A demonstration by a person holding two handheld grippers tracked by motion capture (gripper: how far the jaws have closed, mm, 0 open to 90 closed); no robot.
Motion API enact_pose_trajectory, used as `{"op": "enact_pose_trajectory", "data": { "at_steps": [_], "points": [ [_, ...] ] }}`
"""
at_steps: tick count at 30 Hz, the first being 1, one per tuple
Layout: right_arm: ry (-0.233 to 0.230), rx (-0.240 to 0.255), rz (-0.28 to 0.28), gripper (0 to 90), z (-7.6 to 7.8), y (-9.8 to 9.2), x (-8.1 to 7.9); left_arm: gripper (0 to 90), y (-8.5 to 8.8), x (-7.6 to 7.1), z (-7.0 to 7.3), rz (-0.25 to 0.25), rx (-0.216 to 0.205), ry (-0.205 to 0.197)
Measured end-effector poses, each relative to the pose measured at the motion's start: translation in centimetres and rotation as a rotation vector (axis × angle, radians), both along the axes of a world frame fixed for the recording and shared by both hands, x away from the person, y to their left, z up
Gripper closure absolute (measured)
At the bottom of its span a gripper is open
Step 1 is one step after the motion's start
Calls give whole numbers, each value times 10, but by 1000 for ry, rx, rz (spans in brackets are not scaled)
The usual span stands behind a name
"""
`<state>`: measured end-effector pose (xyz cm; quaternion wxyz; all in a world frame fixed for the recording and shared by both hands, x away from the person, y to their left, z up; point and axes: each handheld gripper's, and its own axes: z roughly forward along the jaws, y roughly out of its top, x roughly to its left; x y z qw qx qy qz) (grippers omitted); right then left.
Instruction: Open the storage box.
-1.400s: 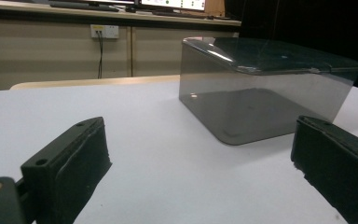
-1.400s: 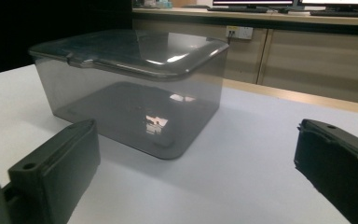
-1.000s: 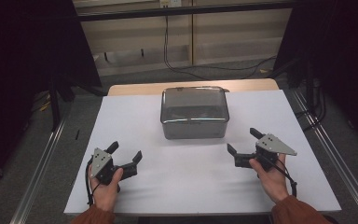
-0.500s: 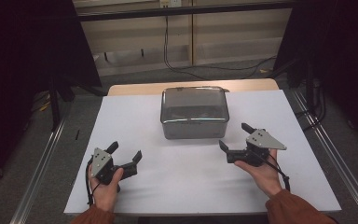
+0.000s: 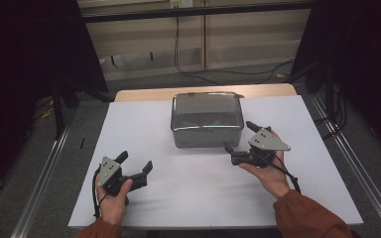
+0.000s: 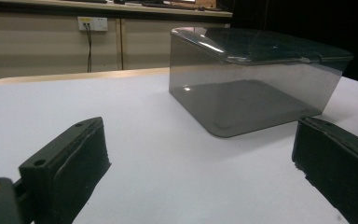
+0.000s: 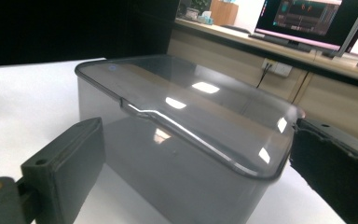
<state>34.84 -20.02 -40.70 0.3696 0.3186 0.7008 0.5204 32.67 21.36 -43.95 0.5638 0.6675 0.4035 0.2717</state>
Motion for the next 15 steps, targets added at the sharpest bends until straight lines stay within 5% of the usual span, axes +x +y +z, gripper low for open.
{"op": "enact_pose_trajectory", "data": {
  "at_steps": [4,15],
  "points": [
    [-41,-74,10,43,2,8,2,30,0,1,0,-5,32,6],
    [-157,-289,51,97,6,36,5,31,0,3,0,2,29,21]
  ]
}}
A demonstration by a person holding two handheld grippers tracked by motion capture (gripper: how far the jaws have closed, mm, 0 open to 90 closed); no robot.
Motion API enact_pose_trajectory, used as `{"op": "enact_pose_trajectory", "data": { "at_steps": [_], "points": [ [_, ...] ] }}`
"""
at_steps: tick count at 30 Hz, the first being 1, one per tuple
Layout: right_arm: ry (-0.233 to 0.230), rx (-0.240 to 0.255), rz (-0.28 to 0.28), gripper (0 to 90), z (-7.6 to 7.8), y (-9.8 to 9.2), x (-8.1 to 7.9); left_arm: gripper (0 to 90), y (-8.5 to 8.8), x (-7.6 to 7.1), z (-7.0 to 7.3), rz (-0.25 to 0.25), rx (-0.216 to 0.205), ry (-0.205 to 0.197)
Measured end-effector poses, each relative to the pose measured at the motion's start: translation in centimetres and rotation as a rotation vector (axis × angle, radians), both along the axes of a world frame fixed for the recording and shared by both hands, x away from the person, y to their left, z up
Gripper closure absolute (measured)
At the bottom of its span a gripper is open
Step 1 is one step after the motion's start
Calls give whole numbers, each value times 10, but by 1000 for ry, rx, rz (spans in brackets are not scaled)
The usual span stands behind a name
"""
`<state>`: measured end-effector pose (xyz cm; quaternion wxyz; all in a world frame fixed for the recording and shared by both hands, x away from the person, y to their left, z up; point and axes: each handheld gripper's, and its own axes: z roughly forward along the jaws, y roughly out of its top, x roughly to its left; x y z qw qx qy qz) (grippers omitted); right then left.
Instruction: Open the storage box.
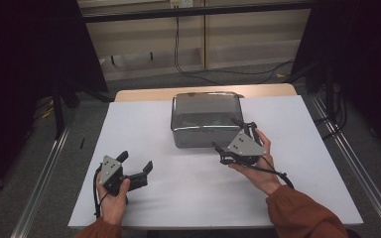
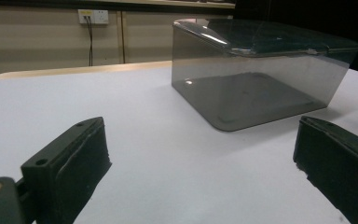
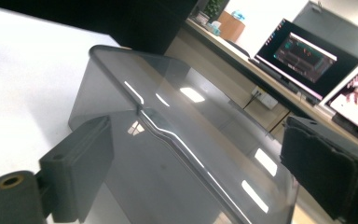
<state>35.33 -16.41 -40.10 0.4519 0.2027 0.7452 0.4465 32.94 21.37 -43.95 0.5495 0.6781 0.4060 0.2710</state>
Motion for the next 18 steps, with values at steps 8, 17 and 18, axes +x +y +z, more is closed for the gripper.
{"op": "enact_pose_trajectory", "data": {
  "at_steps": [8,17,18],
  "points": [
    [-65,-190,10,163,-7,20,6,25,-1,-1,0,-16,2,-5],
    [-156,-368,19,252,-11,33,10,22,-2,0,0,-22,11,-9],
    [-156,-368,19,252,-11,33,10,22,-2,0,0,-22,11,-9]
  ]
}}
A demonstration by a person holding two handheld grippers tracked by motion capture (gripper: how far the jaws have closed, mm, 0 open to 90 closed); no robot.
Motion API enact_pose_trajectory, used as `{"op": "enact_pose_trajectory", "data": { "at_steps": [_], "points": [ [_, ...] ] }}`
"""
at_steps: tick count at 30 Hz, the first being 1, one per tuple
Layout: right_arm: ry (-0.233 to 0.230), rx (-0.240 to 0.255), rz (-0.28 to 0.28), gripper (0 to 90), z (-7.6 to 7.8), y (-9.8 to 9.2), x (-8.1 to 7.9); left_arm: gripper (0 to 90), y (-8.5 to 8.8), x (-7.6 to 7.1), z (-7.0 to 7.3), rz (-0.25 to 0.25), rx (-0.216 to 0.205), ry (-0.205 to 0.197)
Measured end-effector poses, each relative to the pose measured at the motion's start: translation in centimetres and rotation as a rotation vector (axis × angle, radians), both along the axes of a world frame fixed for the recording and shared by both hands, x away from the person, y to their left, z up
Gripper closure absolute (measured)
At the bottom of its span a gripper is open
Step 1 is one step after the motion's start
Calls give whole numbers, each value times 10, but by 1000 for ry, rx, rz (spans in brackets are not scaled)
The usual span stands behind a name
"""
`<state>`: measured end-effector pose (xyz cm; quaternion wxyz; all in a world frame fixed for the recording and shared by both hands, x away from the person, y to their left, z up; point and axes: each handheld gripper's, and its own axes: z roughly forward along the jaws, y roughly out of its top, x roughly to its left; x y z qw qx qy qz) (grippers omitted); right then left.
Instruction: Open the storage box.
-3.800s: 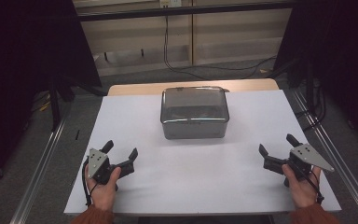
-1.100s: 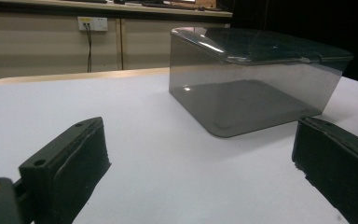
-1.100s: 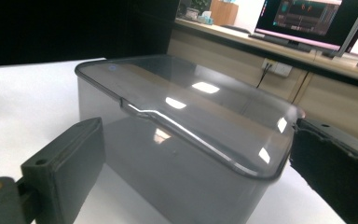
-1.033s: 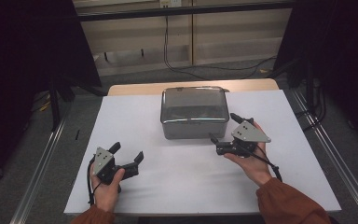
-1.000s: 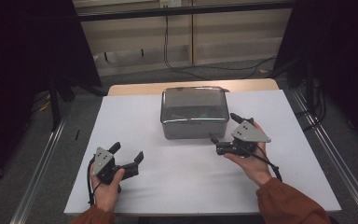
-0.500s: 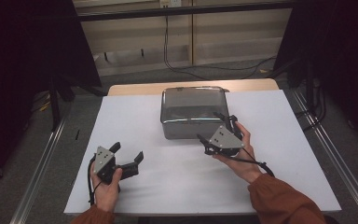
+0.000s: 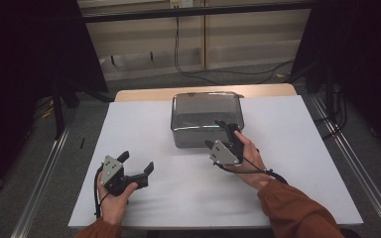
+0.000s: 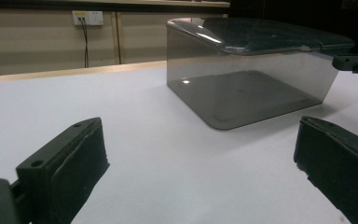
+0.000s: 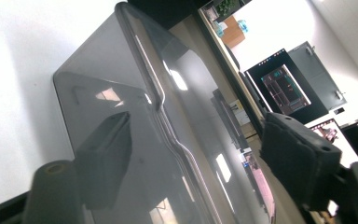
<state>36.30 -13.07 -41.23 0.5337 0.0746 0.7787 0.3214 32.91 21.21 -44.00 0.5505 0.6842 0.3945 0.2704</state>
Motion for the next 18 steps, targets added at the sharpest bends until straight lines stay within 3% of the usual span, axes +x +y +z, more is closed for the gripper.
{"op": "enact_pose_trajectory", "data": {
  "at_steps": [2,3,4,7,18],
  "points": [
    [-16,-30,2,275,-1,2,1,22,0,0,0,-4,-1,0],
    [-38,-68,1,293,-4,3,1,22,-1,0,0,-2,-1,0],
    [-38,-68,1,293,-4,3,1,21,-1,0,0,-2,-1,0],
    [-60,-133,-5,323,-10,5,3,21,-4,1,-2,-18,22,3],
    [-108,-258,-10,534,-17,11,5,40,-5,1,1,-45,1,-1]
  ]
}}
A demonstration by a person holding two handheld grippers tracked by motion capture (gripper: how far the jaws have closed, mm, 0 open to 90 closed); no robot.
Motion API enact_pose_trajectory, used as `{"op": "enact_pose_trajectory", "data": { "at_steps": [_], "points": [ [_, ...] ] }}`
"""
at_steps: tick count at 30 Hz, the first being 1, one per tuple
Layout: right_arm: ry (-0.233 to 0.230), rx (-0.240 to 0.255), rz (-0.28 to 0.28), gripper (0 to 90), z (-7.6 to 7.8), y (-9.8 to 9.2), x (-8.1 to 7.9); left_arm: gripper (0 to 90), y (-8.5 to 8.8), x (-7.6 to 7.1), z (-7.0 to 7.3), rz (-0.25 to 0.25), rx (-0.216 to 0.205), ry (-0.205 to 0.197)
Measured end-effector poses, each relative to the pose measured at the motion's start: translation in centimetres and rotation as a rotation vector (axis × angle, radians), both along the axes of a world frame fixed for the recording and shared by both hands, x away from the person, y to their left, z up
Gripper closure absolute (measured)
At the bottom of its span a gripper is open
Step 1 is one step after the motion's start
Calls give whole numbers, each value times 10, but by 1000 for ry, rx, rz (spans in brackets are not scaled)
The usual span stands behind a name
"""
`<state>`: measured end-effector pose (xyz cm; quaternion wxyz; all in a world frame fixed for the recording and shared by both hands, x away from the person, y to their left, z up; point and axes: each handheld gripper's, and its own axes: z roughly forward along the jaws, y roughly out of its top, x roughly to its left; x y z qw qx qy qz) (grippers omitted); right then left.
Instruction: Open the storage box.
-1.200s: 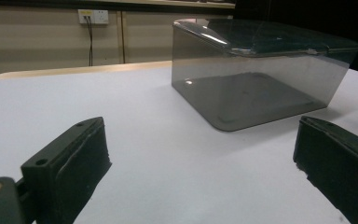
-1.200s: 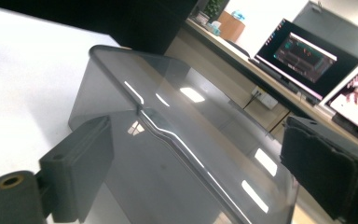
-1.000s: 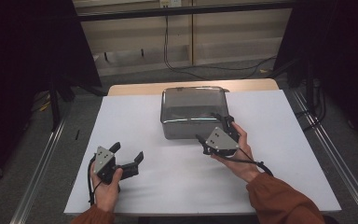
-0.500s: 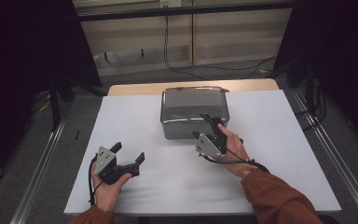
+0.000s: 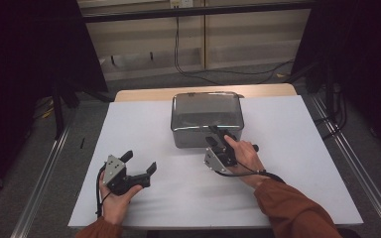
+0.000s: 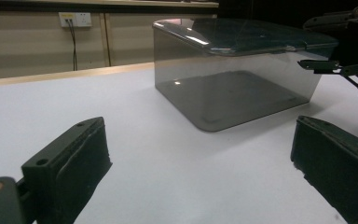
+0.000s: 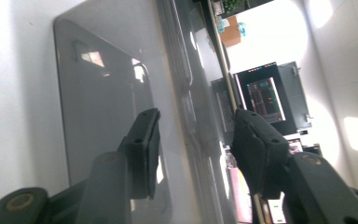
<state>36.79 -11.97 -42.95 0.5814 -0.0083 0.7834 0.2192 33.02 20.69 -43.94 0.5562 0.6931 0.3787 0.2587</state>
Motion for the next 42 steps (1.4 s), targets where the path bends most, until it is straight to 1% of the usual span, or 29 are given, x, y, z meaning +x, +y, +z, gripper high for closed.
{"op": "enact_pose_trajectory", "data": {
  "at_steps": [1,4,5,6,7,8,9,10,13,15,17,19,20,21,24,25,27,28,29,31,33,34,35,36,37,39,41,42],
  "points": [
    [-5,-6,-3,560,0,0,0,39,0,0,0,-2,-6,-1],
    [-4,-16,-6,581,-1,0,1,40,0,1,0,1,-4,0],
    [-9,-30,-2,631,-2,0,2,40,0,1,0,5,-10,3],
    [-9,-30,-2,631,-2,0,2,41,0,1,0,5,-10,3],
    [-22,-54,9,668,-4,0,2,51,0,1,0,23,-1,1],
    [-29,-65,11,670,-4,0,2,51,1,1,0,32,-4,2],
    [-28,-61,12,683,-4,0,2,56,1,2,0,33,-3,5],
    [-30,-61,13,703,-3,0,2,60,1,2,1,49,-1,7],
    [-39,-68,25,750,-2,0,2,60,2,3,1,55,4,12],
    [-44,-69,27,758,-2,0,2,66,2,4,1,36,0,15],
    [-46,-75,28,762,-2,1,1,68,1,4,2,30,2,14],
    [-49,-80,23,765,-2,1,0,73,0,4,2,0,1,12],
    [-49,-77,23,765,-2,1,0,75,-1,4,3,-7,6,10],
    [-52,-78,24,769,-2,1,0,75,-2,5,3,-28,7,2],
    [-57,-75,23,773,-1,1,0,75,-2,6,3,-33,14,7],
    [-58,-73,24,775,-1,1,0,75,-2,7,2,-34,-18,18],
    [-56,-72,24,774,-1,1,0,65,-2,7,3,-34,-19,19],
    [-57,-75,25,774,-1,1,0,63,-2,7,4,-43,-42,14],
    [-56,-72,26,774,-1,1,0,61,-2,7,5,-44,-45,7],
    [-55,-67,27,774,0,1,1,56,-3,7,6,-43,-48,5],
    [-50,-63,23,774,0,1,0,46,-6,8,7,-61,-33,-3],
    [-46,-60,23,775,0,1,0,40,-6,8,7,-61,-33,-3],
    [-50,-63,25,777,1,2,0,38,-8,11,8,-79,-28,-7],
    [-50,-63,25,777,1,2,0,38,-8,11,8,-79,-28,-7],
    [-50,-66,26,777,1,2,0,38,-10,12,9,-89,-37,-7],
    [-54,-61,23,779,2,2,0,31,-11,14,10,-92,-29,-25],
    [-56,-57,27,779,3,1,1,24,-10,16,10,-101,-47,-24],
    [-56,-57,27,779,3,1,1,22,-10,16,10,-101,-47,-24]
  ]
}}
